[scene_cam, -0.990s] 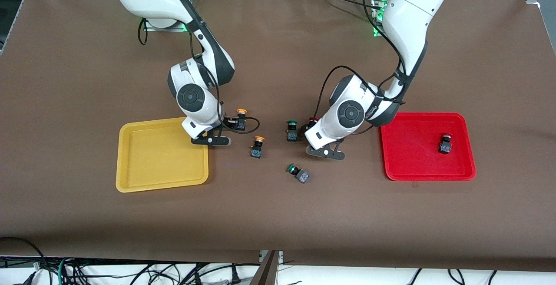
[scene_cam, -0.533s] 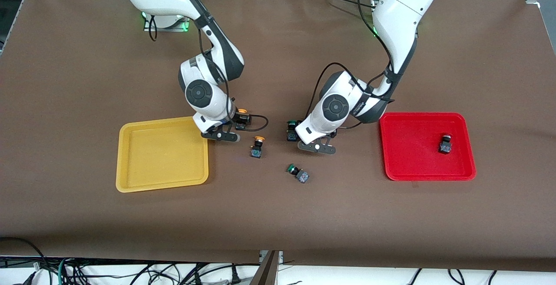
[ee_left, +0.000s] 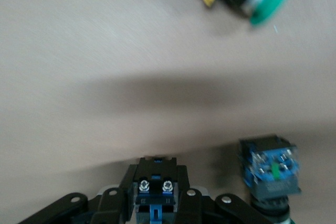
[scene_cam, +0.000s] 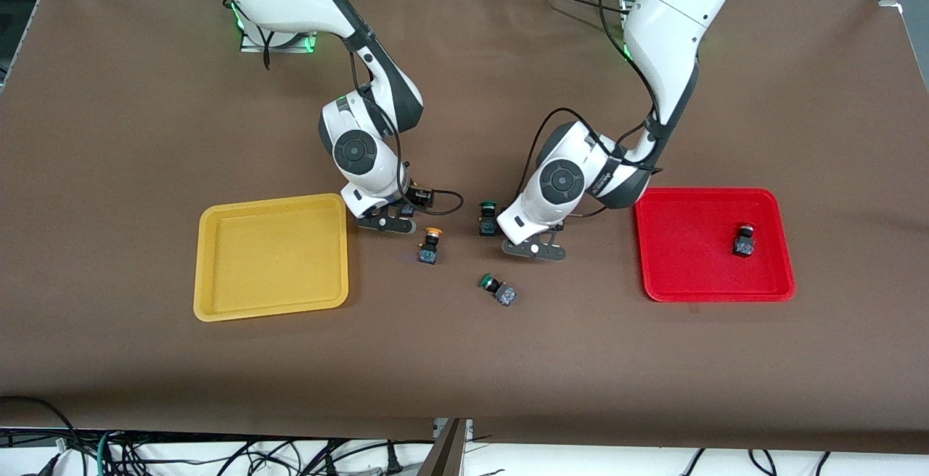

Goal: Place red and yellow buttons in trays
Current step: 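Carry the second red button into the red tray and open the left gripper, then place the orange button in the yellow tray while the left gripper withdraws, then grasp the second orange-capped button with the right gripper, then carry the orange button into the yellow tray and open the right gripper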

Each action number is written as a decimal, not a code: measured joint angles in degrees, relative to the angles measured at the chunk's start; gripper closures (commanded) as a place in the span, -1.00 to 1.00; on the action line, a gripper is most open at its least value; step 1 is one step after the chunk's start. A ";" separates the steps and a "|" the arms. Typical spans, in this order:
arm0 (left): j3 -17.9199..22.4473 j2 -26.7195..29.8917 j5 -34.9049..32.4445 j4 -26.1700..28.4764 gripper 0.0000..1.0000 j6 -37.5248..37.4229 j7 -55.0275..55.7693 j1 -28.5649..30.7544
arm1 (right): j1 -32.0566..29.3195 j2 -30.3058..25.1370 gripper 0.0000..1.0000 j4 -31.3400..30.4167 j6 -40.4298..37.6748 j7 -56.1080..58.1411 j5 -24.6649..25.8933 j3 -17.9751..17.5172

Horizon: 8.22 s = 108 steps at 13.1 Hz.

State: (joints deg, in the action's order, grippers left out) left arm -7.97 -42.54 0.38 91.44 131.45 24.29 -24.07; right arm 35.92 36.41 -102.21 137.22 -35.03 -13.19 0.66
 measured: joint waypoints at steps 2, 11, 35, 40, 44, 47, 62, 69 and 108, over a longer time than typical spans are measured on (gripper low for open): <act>0.64 2.09 -0.21 -0.99 1.00 -3.18 -1.59 4.05 | 0.00 -0.09 -0.35 0.14 -0.08 0.06 0.01 0.32; 0.47 7.71 -0.30 3.54 1.00 -11.16 -29.63 24.67 | 0.09 -0.29 -0.35 1.06 -1.68 0.39 0.02 1.51; -0.82 11.11 -0.30 -7.66 -1.00 -19.70 -36.04 26.46 | 0.63 -0.39 0.51 4.63 -9.03 12.62 0.03 7.90; -0.67 11.98 -0.30 -15.08 -1.00 -25.84 -35.56 25.90 | -1.09 -0.53 0.47 6.38 -13.15 30.89 0.03 15.45; -0.48 20.36 -0.29 -15.69 -1.00 -35.81 -24.52 24.49 | -7.89 0.81 -0.01 6.25 -13.16 44.10 0.04 16.36; 1.36 30.02 -0.26 -12.28 -1.00 -43.49 -20.29 22.18 | -12.19 1.52 -0.12 6.29 -13.16 50.23 0.01 16.37; 12.90 36.83 2.78 -5.75 -1.00 -50.98 -20.34 16.05 | -4.79 9.05 -0.17 20.09 -10.96 3.71 -0.56 0.78; 12.53 34.87 2.75 -8.41 -1.00 -50.98 -20.34 15.91 | -2.22 12.80 -0.27 22.18 -4.34 -2.10 -0.57 0.76; 12.25 31.50 2.75 -12.63 -1.00 -51.00 -20.33 14.87 | -6.65 1.27 -0.84 11.41 -19.54 33.33 0.88 14.87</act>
State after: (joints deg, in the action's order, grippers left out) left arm 4.28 -11.04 3.14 78.81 80.45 3.96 -9.20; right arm 29.27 37.68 -90.80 117.68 -1.69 -12.31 15.53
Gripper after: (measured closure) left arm 0.000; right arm 0.256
